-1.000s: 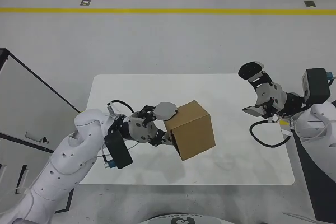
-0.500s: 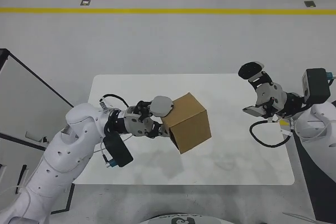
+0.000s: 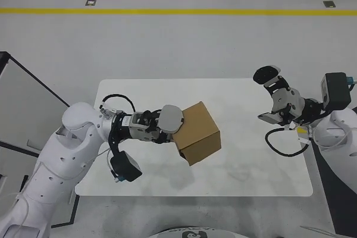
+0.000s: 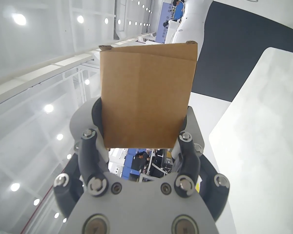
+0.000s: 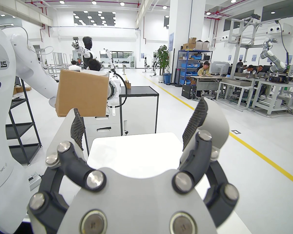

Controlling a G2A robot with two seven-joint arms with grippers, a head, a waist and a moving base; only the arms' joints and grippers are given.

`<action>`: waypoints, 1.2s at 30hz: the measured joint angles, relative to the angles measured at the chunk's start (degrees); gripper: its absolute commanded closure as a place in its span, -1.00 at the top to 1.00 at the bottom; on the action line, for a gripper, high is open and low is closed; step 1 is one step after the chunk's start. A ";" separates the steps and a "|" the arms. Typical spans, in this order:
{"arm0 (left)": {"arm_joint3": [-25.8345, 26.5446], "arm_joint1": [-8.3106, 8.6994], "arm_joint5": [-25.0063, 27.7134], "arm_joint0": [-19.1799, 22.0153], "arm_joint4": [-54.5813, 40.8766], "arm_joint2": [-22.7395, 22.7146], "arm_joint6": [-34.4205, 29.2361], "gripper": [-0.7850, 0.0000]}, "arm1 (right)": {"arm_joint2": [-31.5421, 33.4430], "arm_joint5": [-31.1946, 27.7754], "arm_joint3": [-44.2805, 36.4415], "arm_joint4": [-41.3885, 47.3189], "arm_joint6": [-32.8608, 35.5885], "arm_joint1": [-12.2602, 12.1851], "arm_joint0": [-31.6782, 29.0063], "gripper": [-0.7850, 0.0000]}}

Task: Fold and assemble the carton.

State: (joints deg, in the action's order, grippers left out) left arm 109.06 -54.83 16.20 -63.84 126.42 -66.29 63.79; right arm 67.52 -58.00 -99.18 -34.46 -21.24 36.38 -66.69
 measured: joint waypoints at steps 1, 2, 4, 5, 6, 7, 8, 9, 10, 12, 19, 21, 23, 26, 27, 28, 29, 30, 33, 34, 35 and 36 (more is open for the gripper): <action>0.08 0.01 -0.55 0.04 0.38 0.06 0.09 -1.00 | 0.00 0.00 0.00 0.00 0.00 0.00 0.00 1.00; 0.19 0.01 -1.06 0.12 0.58 0.08 0.24 -1.00 | 0.00 0.00 0.00 0.00 0.00 0.00 0.00 1.00; 0.39 0.04 -2.01 0.36 1.57 0.10 0.63 -1.00 | 0.00 0.00 0.00 0.00 0.00 0.00 0.00 1.00; 0.47 0.06 -2.38 0.41 1.73 0.07 0.77 -1.00 | 0.00 0.00 0.00 0.00 0.00 0.00 0.00 1.00; 0.51 0.07 -2.60 0.40 1.73 0.02 0.86 -1.00 | 0.00 0.00 0.00 0.00 0.00 0.00 0.00 1.00; 0.58 0.10 -2.64 0.34 1.58 -0.08 0.86 -1.00 | 0.00 0.00 0.00 0.00 0.00 0.00 0.00 1.00; 0.70 0.12 -2.59 0.31 1.49 -0.16 0.84 -1.00 | 0.00 0.00 0.00 0.00 0.00 0.00 0.00 1.00; 0.77 0.13 -2.54 0.29 1.46 -0.20 0.83 -1.00 | 0.00 0.00 0.00 0.00 0.00 0.00 0.00 1.00; 0.80 0.13 -2.51 0.29 1.45 -0.21 0.83 -1.00 | 0.00 0.00 0.00 0.00 0.00 0.00 0.00 1.00; 0.80 0.13 -2.50 0.29 1.45 -0.21 0.82 -1.00 | 0.00 0.00 0.00 0.00 0.00 0.00 0.00 1.00; 2.50 0.00 -4.29 0.35 0.04 -0.21 0.11 -1.00 | 0.00 0.00 0.00 0.00 0.00 0.00 0.00 1.00; 3.29 -0.03 -5.39 0.98 1.33 -0.16 0.76 -1.00 | 0.00 0.00 0.00 0.00 0.00 0.00 0.00 1.00; 3.69 -0.06 -6.81 1.86 2.65 -0.07 1.46 -1.00 | 0.00 0.00 0.00 0.00 0.00 0.00 0.00 1.00; 3.84 -0.16 -9.08 2.86 4.08 0.20 2.48 -1.00 | 0.00 0.00 0.00 0.00 0.00 0.00 0.00 1.00; 3.84 -0.17 -9.71 3.13 4.54 0.32 2.88 -1.00 | 0.00 0.00 0.00 0.00 0.00 0.00 0.00 1.00; 3.83 -0.20 -10.38 3.43 5.07 0.49 3.32 -1.00 | 0.00 0.00 0.00 0.00 0.00 0.00 0.00 1.00; 3.87 -0.23 -10.90 3.63 5.29 0.63 3.62 -1.00 | 0.00 0.00 0.00 0.00 0.00 0.00 0.00 1.00; 3.90 -0.26 -11.39 3.84 5.54 0.79 3.96 -1.00 | 0.00 0.00 0.00 0.00 0.00 0.00 0.00 1.00; 3.99 -0.37 -13.03 4.41 6.19 1.19 4.39 -1.00 | 0.00 0.00 0.00 0.00 0.00 0.00 0.00 1.00; 3.97 -0.41 -13.44 4.61 6.20 1.34 4.52 -1.00 | 0.00 0.00 0.00 0.00 0.00 0.00 0.00 1.00; 3.93 -0.44 -13.61 4.76 6.26 1.41 4.58 -1.00 | 0.00 0.00 0.00 0.00 0.00 0.00 0.00 1.00; 3.88 -0.46 -13.68 4.90 6.28 1.50 4.62 -1.00 | 0.00 0.00 0.00 0.00 0.00 0.00 0.00 1.00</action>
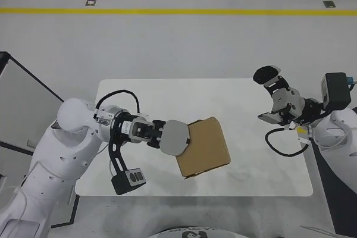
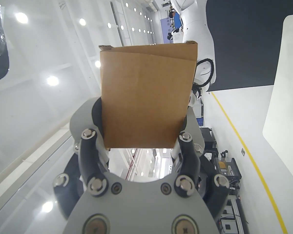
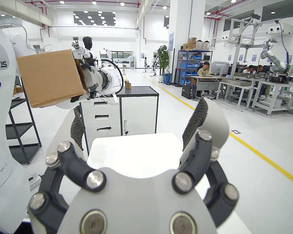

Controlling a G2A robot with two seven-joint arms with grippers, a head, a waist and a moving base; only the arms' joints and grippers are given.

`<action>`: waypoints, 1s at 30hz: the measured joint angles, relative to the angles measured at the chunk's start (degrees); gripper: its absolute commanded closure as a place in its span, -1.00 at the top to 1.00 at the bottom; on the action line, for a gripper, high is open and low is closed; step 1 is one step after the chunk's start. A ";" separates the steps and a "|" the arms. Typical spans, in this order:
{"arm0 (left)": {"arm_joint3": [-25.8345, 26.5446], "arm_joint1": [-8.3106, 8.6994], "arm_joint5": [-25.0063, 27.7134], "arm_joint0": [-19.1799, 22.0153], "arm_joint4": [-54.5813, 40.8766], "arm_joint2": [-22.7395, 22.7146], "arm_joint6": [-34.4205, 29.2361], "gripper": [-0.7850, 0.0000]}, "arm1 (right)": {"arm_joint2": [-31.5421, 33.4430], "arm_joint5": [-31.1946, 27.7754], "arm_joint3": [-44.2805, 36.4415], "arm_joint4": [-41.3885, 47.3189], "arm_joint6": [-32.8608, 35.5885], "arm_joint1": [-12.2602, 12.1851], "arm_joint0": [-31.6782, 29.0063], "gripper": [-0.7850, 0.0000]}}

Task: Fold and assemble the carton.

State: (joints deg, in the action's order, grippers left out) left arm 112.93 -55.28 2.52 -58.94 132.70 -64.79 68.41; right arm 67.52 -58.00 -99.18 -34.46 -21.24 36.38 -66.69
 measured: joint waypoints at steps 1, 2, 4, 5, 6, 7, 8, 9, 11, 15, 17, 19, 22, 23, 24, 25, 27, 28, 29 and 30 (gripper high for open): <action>-0.10 -0.03 -0.02 0.14 -0.08 0.09 -0.02 -1.00 | 0.00 0.00 0.00 0.00 0.00 0.00 0.00 1.00; -0.20 -0.05 0.04 0.20 -0.21 0.17 -0.08 -1.00 | 0.00 0.00 0.00 0.00 0.00 0.00 0.00 1.00; -0.60 -0.09 0.75 0.18 -0.76 0.38 -0.59 -1.00 | 0.00 0.00 0.00 0.00 0.00 0.00 0.00 1.00; -0.80 -0.12 1.23 0.07 -1.32 0.55 -0.85 -1.00 | 0.00 0.00 0.00 0.00 0.00 0.00 0.00 1.00; -1.07 -0.15 1.87 -0.07 -2.01 0.75 -1.12 -1.00 | 0.00 0.00 0.00 0.00 0.00 0.00 0.00 1.00; -1.47 -0.20 2.86 -0.27 -2.96 1.00 -1.64 -1.00 | 0.00 0.00 0.00 0.00 0.00 0.00 0.00 1.00; -1.78 -0.25 3.69 -0.51 -4.04 1.24 -2.07 -1.00 | 0.00 0.00 0.00 0.00 0.00 0.00 0.00 1.00; -2.15 -0.32 4.63 -0.79 -5.46 1.48 -2.52 -1.00 | 0.00 0.00 0.00 0.00 0.00 0.00 0.00 1.00; -3.03 -0.42 6.65 -1.16 -8.19 1.83 -3.74 -1.00 | 0.00 0.00 0.00 0.00 0.00 0.00 0.00 1.00; -4.26 -0.57 9.77 -1.93 -10.20 2.56 -5.83 -1.00 | 0.00 0.00 0.00 0.00 0.00 0.00 0.00 1.00; -4.57 -0.68 11.12 -2.25 -12.55 2.79 -7.71 -1.00 | 0.00 0.00 0.00 0.00 0.00 0.00 0.00 1.00; -4.25 -0.70 11.92 -2.16 -12.00 3.05 -9.06 -1.00 | 0.00 0.00 0.00 0.00 0.00 0.00 0.00 1.00; -3.94 -0.64 12.06 -1.95 -9.84 3.20 -9.06 -1.00 | 0.00 0.00 0.00 0.00 0.00 0.00 0.00 1.00; -3.95 -0.64 12.04 -1.96 -10.13 3.20 -9.03 -1.00 | 0.00 0.00 0.00 0.00 0.00 0.00 0.00 1.00; -3.96 -0.64 12.03 -1.96 -10.33 3.19 -9.03 -1.00 | 0.00 0.00 0.00 0.00 0.00 0.00 0.00 1.00; -3.96 -0.64 12.03 -1.97 -10.42 3.19 -9.02 -1.00 | 0.00 0.00 0.00 0.00 0.00 0.00 0.00 1.00; -3.97 -0.64 12.03 -1.97 -10.43 3.19 -9.02 -1.00 | 0.00 0.00 0.00 0.00 0.00 0.00 0.00 1.00; -4.00 -0.65 12.02 -2.02 -10.46 3.18 -9.07 -1.00 | 0.00 0.00 0.00 0.00 0.00 0.00 0.00 1.00; -4.11 -0.69 12.07 -2.25 -10.87 3.18 -9.53 -1.00 | 0.00 0.00 0.00 0.00 0.00 0.00 0.00 1.00; -4.24 -0.75 12.45 -2.57 -11.70 3.29 -10.50 -1.00 | 0.00 0.00 0.00 0.00 0.00 0.00 0.00 1.00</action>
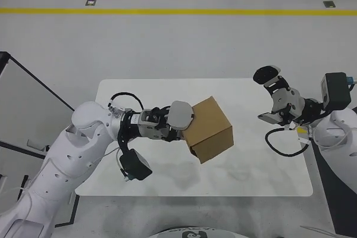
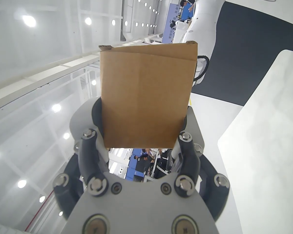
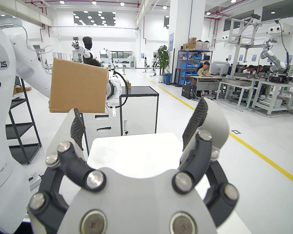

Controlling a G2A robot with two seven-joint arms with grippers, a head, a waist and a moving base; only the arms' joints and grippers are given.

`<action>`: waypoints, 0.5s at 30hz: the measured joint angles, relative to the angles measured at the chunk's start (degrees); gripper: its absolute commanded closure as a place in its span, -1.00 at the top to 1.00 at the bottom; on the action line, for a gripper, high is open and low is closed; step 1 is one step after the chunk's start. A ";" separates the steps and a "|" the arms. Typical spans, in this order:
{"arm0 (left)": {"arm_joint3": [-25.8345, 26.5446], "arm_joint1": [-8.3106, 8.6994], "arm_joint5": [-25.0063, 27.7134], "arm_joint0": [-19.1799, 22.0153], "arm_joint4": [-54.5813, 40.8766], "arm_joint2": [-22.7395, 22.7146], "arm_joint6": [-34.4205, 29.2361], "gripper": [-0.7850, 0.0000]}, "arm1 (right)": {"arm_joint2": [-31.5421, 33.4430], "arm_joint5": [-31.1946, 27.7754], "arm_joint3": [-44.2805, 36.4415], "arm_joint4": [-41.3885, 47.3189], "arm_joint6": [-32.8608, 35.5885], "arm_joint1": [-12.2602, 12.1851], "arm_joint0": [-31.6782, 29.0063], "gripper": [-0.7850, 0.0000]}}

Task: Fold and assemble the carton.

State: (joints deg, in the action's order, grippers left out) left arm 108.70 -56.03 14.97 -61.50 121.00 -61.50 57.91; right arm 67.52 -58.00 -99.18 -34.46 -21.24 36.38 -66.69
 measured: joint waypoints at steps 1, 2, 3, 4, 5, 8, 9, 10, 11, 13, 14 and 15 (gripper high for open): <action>-0.31 -0.10 1.10 -0.23 -1.30 0.25 -1.59 -1.00 | 0.00 0.00 0.00 0.00 0.00 0.00 0.00 1.00; -0.73 -0.18 2.20 -0.28 -2.47 0.45 -2.91 -1.00 | 0.00 0.00 0.00 0.00 0.00 0.00 0.00 1.00; -1.20 -0.30 3.50 -0.29 -3.97 0.69 -4.16 -1.00 | 0.00 0.00 0.00 0.00 0.00 0.00 0.00 1.00; -1.80 -0.46 5.28 -0.12 -6.15 1.02 -5.65 -1.00 | 0.00 0.00 0.00 0.00 0.00 0.00 0.00 1.00; -2.27 -0.58 6.36 0.08 -7.57 1.20 -6.86 -1.00 | 0.00 0.00 0.00 0.00 0.00 0.00 0.00 1.00; -3.59 -1.01 8.93 0.49 -11.87 1.82 -10.80 -1.00 | 0.00 0.00 0.00 0.00 0.00 0.00 0.00 1.00; -3.98 -1.15 9.46 0.54 -13.32 2.01 -11.72 -1.00 | 0.00 0.00 0.00 0.00 0.00 0.00 0.00 1.00; -4.27 -1.33 10.08 0.76 -14.96 2.27 -12.63 -1.00 | 0.00 0.00 0.00 0.00 0.00 0.00 0.00 1.00; -4.29 -1.40 10.24 0.93 -15.61 2.37 -12.91 -1.00 | 0.00 0.00 0.00 0.00 0.00 0.00 0.00 1.00; -4.25 -1.43 10.22 1.02 -15.79 2.42 -12.93 -1.00 | 0.00 0.00 0.00 0.00 0.00 0.00 0.00 1.00; -4.23 -1.43 10.19 1.02 -15.72 2.41 -12.90 -1.00 | 0.00 0.00 0.00 0.00 0.00 0.00 0.00 1.00; -4.23 -1.42 10.18 1.01 -15.68 2.40 -12.87 -1.00 | 0.00 0.00 0.00 0.00 0.00 0.00 0.00 1.00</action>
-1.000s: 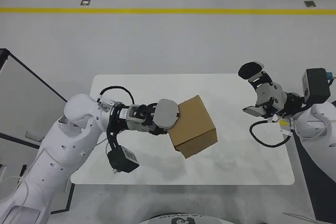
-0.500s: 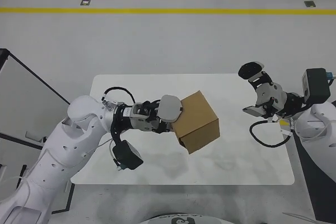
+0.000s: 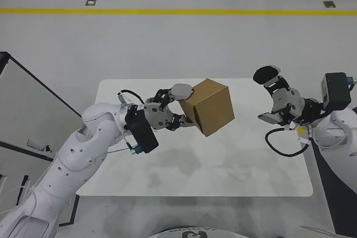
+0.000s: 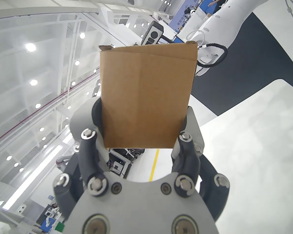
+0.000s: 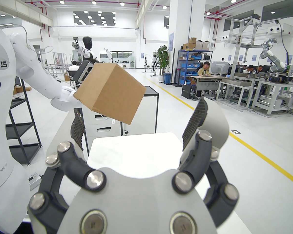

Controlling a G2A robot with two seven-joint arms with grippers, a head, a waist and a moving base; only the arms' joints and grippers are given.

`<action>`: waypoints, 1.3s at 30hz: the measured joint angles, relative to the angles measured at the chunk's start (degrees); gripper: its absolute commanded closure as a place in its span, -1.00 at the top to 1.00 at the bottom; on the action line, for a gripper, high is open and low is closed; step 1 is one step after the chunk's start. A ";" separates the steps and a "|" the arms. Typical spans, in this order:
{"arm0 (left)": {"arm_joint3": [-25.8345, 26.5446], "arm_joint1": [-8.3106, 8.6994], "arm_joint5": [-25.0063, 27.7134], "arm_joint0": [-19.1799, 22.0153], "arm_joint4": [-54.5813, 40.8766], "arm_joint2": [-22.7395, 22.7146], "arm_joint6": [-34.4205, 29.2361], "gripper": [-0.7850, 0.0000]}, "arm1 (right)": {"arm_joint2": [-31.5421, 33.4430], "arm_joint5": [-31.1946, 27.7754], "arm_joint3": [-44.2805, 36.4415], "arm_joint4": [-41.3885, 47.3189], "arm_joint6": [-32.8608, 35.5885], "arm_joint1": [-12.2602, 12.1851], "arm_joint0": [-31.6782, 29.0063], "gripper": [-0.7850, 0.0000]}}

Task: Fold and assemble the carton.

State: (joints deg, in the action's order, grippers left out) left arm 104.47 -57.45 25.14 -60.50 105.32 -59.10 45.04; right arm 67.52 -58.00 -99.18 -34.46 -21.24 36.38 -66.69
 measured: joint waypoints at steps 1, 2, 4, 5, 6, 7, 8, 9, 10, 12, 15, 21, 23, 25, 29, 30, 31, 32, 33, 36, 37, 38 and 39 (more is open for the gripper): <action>0.00 0.00 0.00 -0.01 0.02 0.00 0.01 -1.00 | 0.00 0.00 0.00 0.00 0.00 0.00 0.00 1.00; 0.00 0.00 0.00 -0.01 0.02 -0.01 0.01 -1.00 | 0.00 0.00 0.00 0.00 0.00 0.00 0.00 1.00; -0.21 -0.13 -0.24 -0.57 -0.97 0.10 0.01 -1.00 | 0.00 0.01 -0.09 -0.05 0.06 0.01 0.00 1.00; -0.78 -0.27 0.10 -0.97 -2.70 0.25 0.18 -1.00 | -0.02 0.01 -0.52 -0.32 0.43 0.06 0.05 1.00; -1.66 -0.39 0.95 -1.12 -5.04 0.32 0.18 -1.00 | -0.06 0.01 -1.20 -0.86 1.08 0.13 0.20 1.00; -2.94 -0.51 2.54 -0.98 -8.09 0.38 -0.13 -1.00 | -0.24 0.01 -2.21 -1.87 2.12 0.19 0.54 1.00; -3.86 -0.57 3.97 -0.73 -9.85 0.47 -0.40 -1.00 | -0.50 0.00 -2.97 -2.76 2.92 0.19 0.91 1.00; -4.73 -0.60 5.25 -0.40 -10.91 0.49 -0.65 -1.00 | -0.73 0.00 -3.51 -3.68 3.56 0.15 1.37 1.00; -5.90 -0.62 6.77 -0.11 -11.66 0.53 -0.85 -1.00 | -1.02 0.00 -3.97 -4.81 3.90 0.05 2.01 1.00; -7.50 -0.67 8.63 0.13 -13.12 0.47 -0.54 -1.00 | -1.79 0.00 -4.64 -6.55 4.03 -0.22 2.98 1.00; -9.47 -0.76 11.01 0.54 -14.82 0.49 0.56 -1.00 | -3.36 0.00 -4.68 -8.90 3.17 -0.92 4.84 1.00; -12.56 -0.70 17.59 2.38 -13.72 1.13 1.29 -1.00 | -8.57 0.00 -3.94 -12.71 0.58 -2.43 9.82 1.00; -12.63 -0.65 18.57 2.75 -12.72 1.20 0.90 -1.00 | -9.03 0.00 -3.83 -12.90 0.22 -2.52 10.23 1.00; -12.58 -0.64 18.37 2.71 -12.91 1.19 0.93 -1.00 | -8.94 0.00 -3.85 -12.86 0.27 -2.50 10.15 1.00; -12.58 -0.65 18.30 2.66 -12.98 1.19 0.93 -1.00 | -8.91 0.00 -3.86 -12.84 0.30 -2.50 10.13 1.00; -12.71 -0.70 18.29 2.38 -13.33 1.29 0.71 -1.00 | -8.91 0.00 -3.86 -12.84 0.30 -2.50 10.13 1.00; -13.25 -0.85 18.86 1.81 -15.00 1.47 0.46 -1.00 | -8.95 0.16 -3.82 -12.83 0.45 -2.47 10.02 1.00; -13.80 -0.95 19.89 1.65 -17.12 1.51 0.27 -1.00 | -9.00 0.68 -3.69 -12.83 0.89 -2.40 9.80 1.00; -14.32 -1.00 21.32 1.78 -19.33 1.50 -0.04 -1.00 | -9.00 1.13 -3.61 -12.98 1.46 -2.30 9.67 1.00; -15.87 -0.98 26.57 2.55 -24.08 1.15 -0.53 -1.00 | -8.63 0.27 -2.99 -14.29 1.42 -1.86 9.88 1.00; -16.46 -0.93 28.26 2.76 -24.86 0.90 -0.63 -1.00 | -8.69 0.00 -2.58 -15.06 0.94 -1.65 9.96 1.00; -16.83 -0.89 28.85 2.84 -25.09 0.70 -0.83 -1.00 | -8.86 -0.05 -2.39 -15.64 0.56 -1.49 10.02 1.00; -17.11 -0.87 29.27 2.83 -25.21 0.63 -1.08 -1.00 | -9.11 -0.04 -2.35 -16.23 0.17 -1.33 10.13 1.00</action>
State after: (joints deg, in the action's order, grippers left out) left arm 87.36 -58.32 54.41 -57.67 80.11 -58.47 43.95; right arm 58.41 -58.05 -101.53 -50.70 -21.08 35.06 -56.56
